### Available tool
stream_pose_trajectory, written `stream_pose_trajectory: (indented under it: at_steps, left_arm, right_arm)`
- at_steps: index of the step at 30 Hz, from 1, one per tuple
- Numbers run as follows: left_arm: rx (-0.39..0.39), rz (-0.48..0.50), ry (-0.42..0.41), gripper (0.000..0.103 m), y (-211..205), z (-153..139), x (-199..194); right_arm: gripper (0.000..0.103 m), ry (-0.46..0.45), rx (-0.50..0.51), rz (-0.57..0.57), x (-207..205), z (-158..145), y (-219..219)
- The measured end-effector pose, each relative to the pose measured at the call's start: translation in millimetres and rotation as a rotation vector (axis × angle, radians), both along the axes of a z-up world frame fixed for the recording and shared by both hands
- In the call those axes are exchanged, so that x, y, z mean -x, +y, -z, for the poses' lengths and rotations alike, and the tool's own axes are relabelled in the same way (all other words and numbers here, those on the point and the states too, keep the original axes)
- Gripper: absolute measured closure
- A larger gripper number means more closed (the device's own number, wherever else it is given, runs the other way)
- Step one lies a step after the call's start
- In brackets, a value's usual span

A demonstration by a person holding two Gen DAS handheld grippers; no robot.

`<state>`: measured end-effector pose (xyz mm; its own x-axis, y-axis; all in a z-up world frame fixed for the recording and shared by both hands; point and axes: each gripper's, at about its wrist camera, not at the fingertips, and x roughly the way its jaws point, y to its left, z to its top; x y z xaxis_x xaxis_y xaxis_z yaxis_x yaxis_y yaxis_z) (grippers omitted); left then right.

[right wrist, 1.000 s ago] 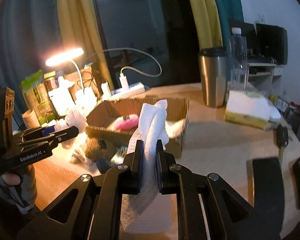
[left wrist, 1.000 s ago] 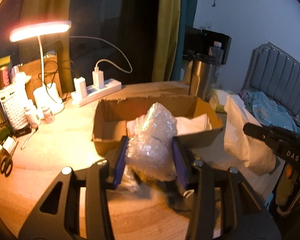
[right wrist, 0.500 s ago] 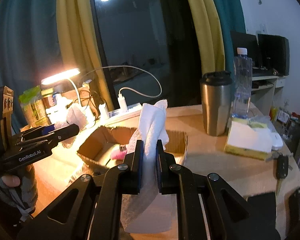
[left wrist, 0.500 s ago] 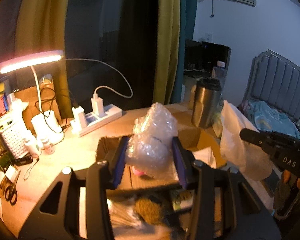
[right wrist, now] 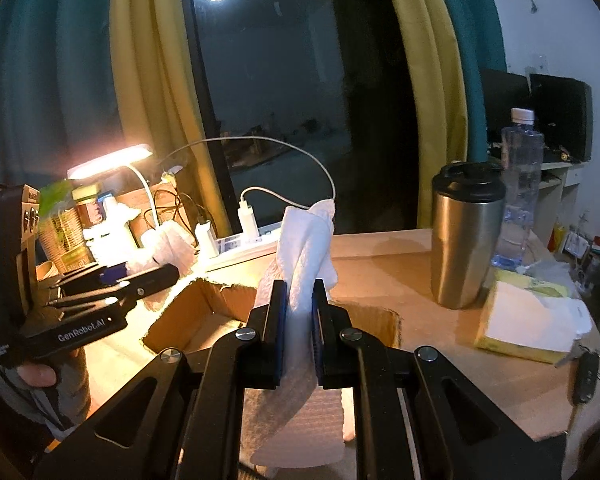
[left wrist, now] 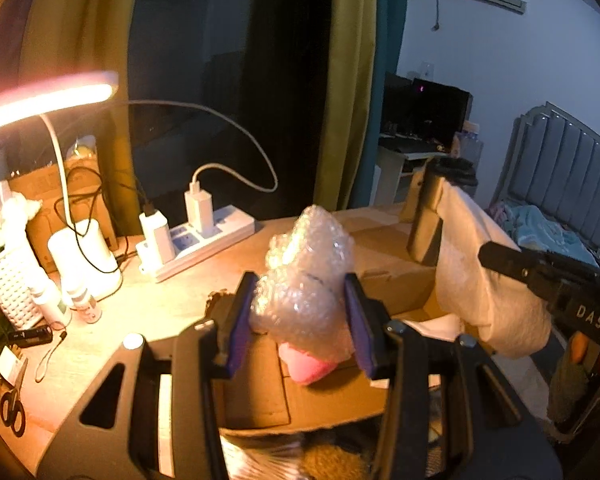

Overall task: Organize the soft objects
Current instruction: 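Place the bubble wrap in the box with the left tool while the right tool drops the towel in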

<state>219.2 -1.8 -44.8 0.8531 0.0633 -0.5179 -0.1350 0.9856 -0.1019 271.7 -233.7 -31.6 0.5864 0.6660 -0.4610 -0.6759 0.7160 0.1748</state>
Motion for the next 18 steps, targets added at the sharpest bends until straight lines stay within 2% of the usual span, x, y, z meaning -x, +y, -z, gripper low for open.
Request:
stream_pose_trajectory:
  at_steps: [18]
  left_arm:
    - [0.073, 0.067, 0.143, 0.058, 13.0, 55.0, -38.5]
  right_arm:
    - [0.09, 0.113, 0.117, -0.046, -27.6, 49.8, 62.8]
